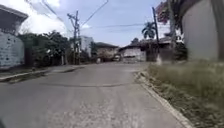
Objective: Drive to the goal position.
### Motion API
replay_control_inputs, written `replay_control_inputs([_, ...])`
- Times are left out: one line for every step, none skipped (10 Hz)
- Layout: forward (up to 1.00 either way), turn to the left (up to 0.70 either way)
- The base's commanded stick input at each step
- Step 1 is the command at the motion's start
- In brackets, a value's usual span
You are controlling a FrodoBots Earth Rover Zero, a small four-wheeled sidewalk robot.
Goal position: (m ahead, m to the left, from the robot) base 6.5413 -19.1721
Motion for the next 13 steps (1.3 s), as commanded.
replay_control_inputs([1.00, 0.00])
replay_control_inputs([1.00, 0.00])
replay_control_inputs([1.00, 0.00])
replay_control_inputs([1.00, 0.00])
replay_control_inputs([1.00, 0.00])
replay_control_inputs([1.00, 0.00])
replay_control_inputs([1.00, 0.00])
replay_control_inputs([1.00, -0.21])
replay_control_inputs([1.00, -0.40])
replay_control_inputs([1.00, -0.40])
replay_control_inputs([1.00, -0.40])
replay_control_inputs([1.00, -0.27])
replay_control_inputs([1.00, -0.09])
